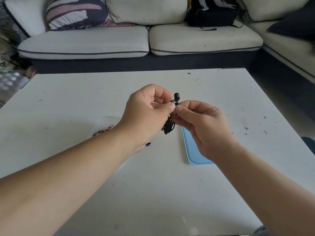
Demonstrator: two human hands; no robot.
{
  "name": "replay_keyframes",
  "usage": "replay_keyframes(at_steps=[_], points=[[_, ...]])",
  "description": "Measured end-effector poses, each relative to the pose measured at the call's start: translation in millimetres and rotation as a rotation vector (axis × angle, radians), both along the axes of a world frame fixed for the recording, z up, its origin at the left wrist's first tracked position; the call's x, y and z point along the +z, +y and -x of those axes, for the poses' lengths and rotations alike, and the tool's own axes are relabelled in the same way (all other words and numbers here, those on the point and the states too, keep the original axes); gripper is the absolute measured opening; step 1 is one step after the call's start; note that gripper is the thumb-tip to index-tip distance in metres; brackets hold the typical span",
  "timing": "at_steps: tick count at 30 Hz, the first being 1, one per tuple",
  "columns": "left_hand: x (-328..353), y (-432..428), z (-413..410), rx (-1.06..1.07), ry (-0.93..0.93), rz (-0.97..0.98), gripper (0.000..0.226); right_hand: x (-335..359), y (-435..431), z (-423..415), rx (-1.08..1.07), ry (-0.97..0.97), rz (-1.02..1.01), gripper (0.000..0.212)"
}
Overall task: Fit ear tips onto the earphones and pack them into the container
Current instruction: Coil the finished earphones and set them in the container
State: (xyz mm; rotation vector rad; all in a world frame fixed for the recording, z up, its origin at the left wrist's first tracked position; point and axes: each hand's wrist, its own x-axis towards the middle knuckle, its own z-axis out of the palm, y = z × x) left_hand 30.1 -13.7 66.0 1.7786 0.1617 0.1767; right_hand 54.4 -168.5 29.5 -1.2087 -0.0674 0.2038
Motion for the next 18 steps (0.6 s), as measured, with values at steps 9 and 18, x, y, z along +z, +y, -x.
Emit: replay_keyframes(at_steps=[9, 18], points=[[-1.7, 4.3, -2.6, 0.003, 0.019, 0.071, 0.017, 6.2, 0.5, 4.4, -0.087, -0.069, 0.122, 0.006], [-0.8, 7.8, -2.2, -0.094, 0.06, 0.23, 0.018, 7.4, -11.3, -4.2, 0.204, 0.1, -0.07, 0.009]])
